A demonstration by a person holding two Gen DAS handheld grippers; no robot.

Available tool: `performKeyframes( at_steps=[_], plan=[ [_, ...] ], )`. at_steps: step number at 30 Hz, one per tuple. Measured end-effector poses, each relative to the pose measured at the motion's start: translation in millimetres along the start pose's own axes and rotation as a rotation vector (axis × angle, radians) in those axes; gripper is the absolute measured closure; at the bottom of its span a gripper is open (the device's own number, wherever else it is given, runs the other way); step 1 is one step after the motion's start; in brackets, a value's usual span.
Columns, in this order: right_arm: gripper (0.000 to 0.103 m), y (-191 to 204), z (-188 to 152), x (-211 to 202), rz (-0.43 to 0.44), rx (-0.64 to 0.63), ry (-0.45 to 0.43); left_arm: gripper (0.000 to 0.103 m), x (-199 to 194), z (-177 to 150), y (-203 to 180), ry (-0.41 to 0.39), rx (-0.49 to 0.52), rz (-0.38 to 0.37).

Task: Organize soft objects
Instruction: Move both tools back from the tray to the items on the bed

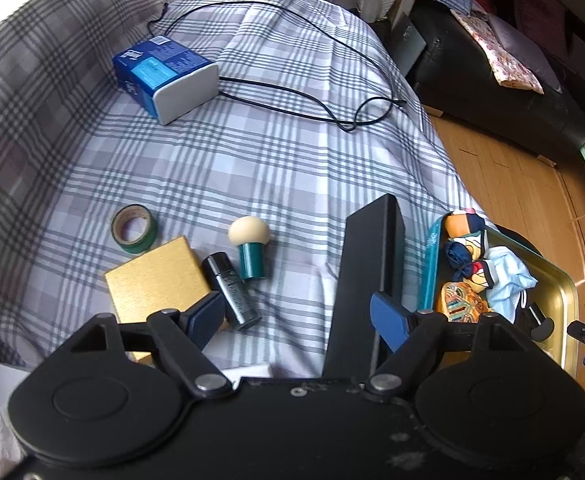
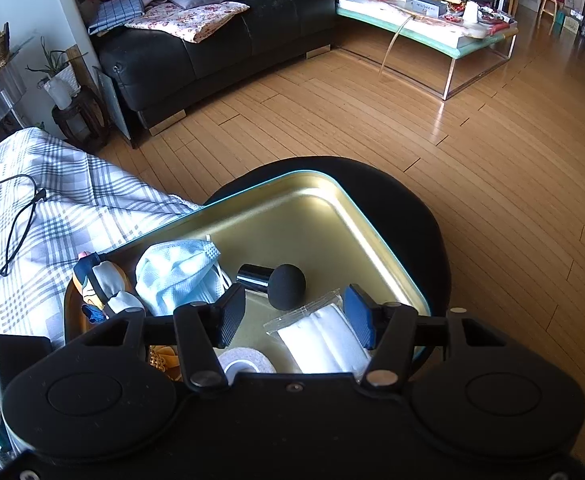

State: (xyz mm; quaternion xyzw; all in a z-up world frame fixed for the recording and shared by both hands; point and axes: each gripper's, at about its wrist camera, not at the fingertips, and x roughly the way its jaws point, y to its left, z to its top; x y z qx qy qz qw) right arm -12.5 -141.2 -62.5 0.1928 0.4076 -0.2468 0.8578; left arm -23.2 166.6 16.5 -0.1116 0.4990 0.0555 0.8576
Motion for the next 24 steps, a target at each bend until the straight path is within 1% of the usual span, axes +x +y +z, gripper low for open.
performKeyframes(
  at_steps=[7,11,15,18,24],
  plan=[
    [0.048,7,-2,-1,-0.009,-0.016,-0.004,0.023,-15,-12,31,-0.014,-0.021,0.049],
    [0.048,14,-5,-4,-0.025,-0.038,-0.028,0.023,-23,-19,44,-0.023,-0.021,0.064],
    [0.048,20,-7,-7,-0.032,-0.069,-0.048,0.021,-36,-25,53,-0.047,-0.020,0.057],
    [0.048,23,-7,-7,-0.032,-0.077,-0.048,0.018,-47,-29,59,-0.070,-0.021,0.052],
    [0.048,27,-7,-7,-0.045,-0.079,-0.043,0.017,-60,-33,70,-0.100,-0.027,0.014]
  ],
)
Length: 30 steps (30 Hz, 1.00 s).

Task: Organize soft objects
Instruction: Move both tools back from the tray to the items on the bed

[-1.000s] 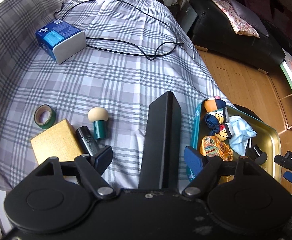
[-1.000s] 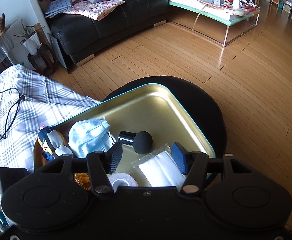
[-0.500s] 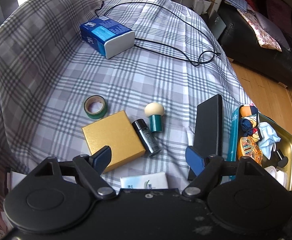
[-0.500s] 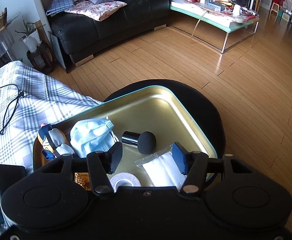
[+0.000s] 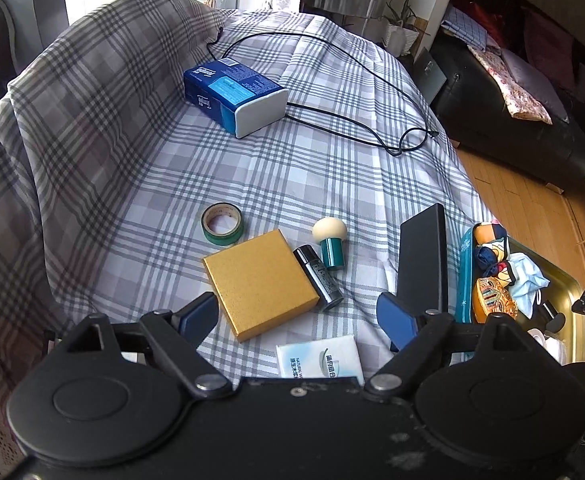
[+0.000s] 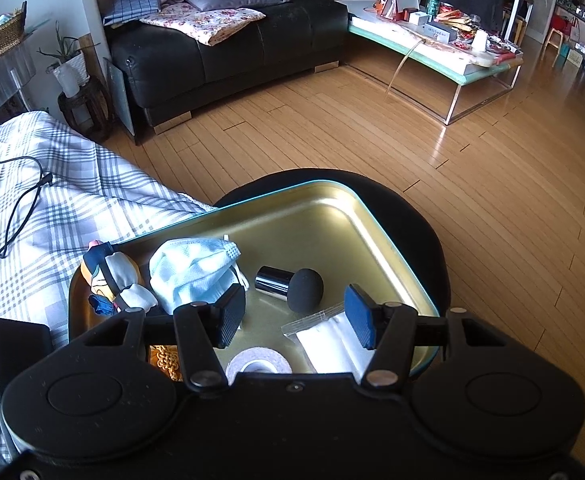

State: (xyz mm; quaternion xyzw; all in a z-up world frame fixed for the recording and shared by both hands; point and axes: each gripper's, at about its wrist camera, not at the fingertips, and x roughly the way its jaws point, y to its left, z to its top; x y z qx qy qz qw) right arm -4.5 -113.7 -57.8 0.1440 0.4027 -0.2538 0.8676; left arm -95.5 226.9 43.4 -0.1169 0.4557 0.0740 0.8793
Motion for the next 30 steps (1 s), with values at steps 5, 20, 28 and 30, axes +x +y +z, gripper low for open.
performKeyframes(
  at_steps=[5,20,28,30],
  plan=[
    [0.048,12,-2,-3,-0.023,-0.049,-0.020,0.014,1,-2,11,-0.004,-0.013,-0.010],
    [0.049,71,-14,-19,-0.050,-0.297,-0.077,0.014,29,-1,58,0.067,-0.140,0.036],
    [0.049,133,-30,-67,0.172,-0.388,-0.127,0.014,33,-1,70,0.074,-0.189,0.065],
    [0.049,149,-37,-81,0.229,-0.422,-0.144,0.014,33,0,73,0.073,-0.203,0.072]
  ],
)
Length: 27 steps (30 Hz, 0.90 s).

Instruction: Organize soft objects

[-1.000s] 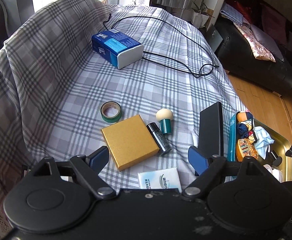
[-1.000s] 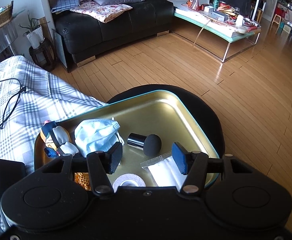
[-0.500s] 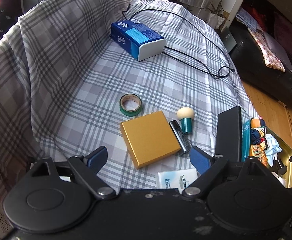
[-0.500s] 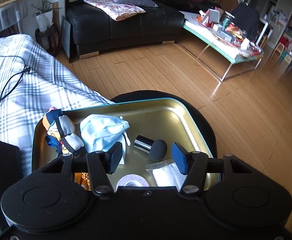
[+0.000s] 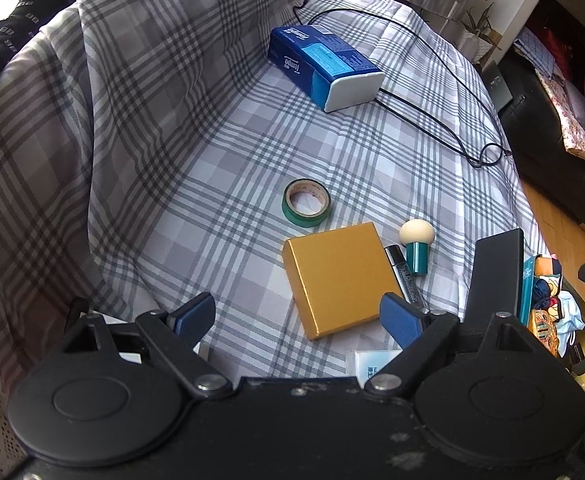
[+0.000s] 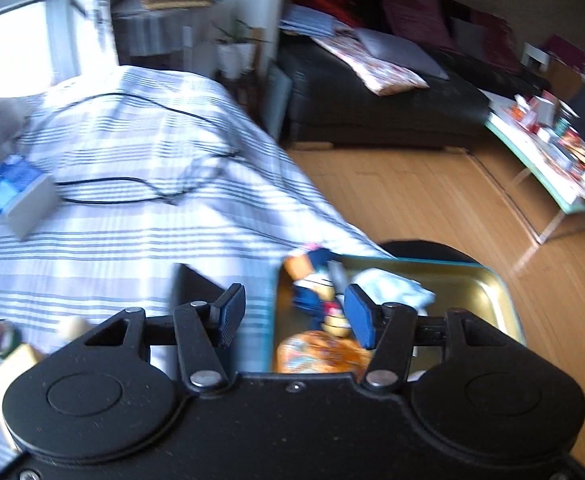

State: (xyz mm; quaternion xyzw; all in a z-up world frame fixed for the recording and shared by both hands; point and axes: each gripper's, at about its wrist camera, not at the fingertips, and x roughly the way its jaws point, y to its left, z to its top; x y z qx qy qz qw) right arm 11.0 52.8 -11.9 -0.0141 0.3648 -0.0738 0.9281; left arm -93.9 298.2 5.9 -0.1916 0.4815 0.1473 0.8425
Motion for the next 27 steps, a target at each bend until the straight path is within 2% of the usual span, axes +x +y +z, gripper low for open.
performKeyframes(
  at_steps=[5,11,18,27],
  plan=[
    [0.049,44,4,-17,0.146,-0.094,-0.031,0.014,0,2,7,-0.007,-0.029,0.016],
    [0.049,85,1,-23,0.250,-0.204,-0.039,0.014,1,4,16,-0.006,-0.079,0.032],
    [0.049,113,-9,-12,0.304,-0.260,0.013,0.014,7,4,22,0.007,-0.117,0.062],
    [0.049,128,-23,11,0.291,-0.291,0.091,0.014,11,2,15,0.013,-0.091,0.068]
  ],
)
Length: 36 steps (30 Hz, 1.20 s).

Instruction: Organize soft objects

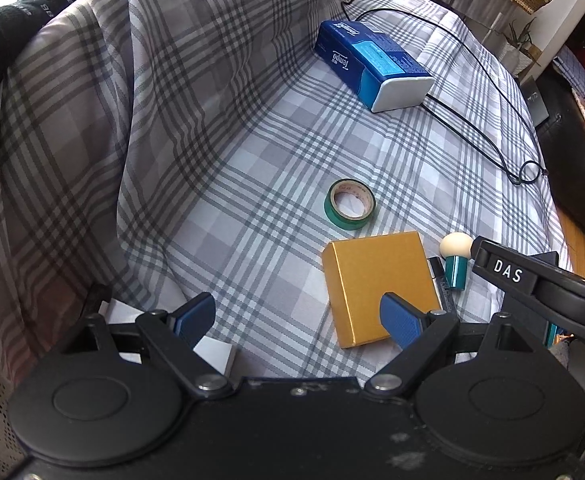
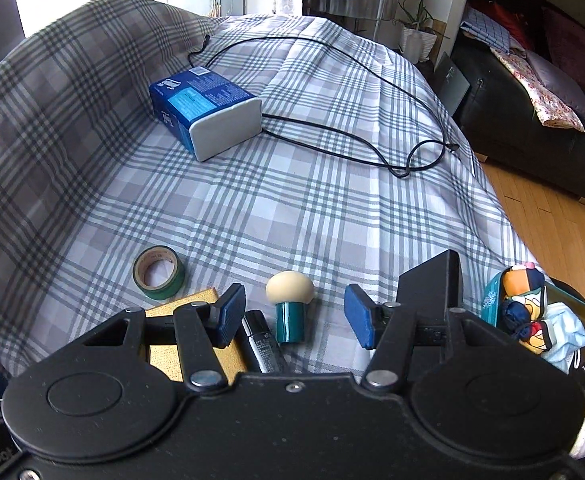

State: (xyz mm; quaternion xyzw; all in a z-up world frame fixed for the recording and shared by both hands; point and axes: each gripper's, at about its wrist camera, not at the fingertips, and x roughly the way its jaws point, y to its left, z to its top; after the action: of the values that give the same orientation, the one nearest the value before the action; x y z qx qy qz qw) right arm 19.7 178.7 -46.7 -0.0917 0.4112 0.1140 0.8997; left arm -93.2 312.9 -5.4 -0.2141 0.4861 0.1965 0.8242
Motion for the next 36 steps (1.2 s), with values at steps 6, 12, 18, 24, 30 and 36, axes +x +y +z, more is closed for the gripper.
performKeyframes(
  at_steps=[6,12,18,24,30,36],
  plan=[
    [0.049,1,1,21,-0.035,0.018,0.046,0.014,-3,0,1,-0.007,0.007,-0.009],
    [0.051,5,0,37,-0.076,0.019,0.058,0.014,-5,2,2,-0.021,0.010,-0.005],
    [0.054,7,1,50,-0.101,0.018,0.069,0.014,-1,2,4,-0.010,0.003,-0.001],
    [0.054,9,-2,59,-0.087,0.011,0.073,0.014,2,1,4,-0.002,0.003,0.000],
    [0.054,7,1,56,-0.078,0.016,0.068,0.014,4,1,8,0.000,-0.021,0.011],
    [0.054,-4,1,57,-0.047,0.060,0.078,0.014,8,0,8,0.008,-0.032,0.030]
  ],
)
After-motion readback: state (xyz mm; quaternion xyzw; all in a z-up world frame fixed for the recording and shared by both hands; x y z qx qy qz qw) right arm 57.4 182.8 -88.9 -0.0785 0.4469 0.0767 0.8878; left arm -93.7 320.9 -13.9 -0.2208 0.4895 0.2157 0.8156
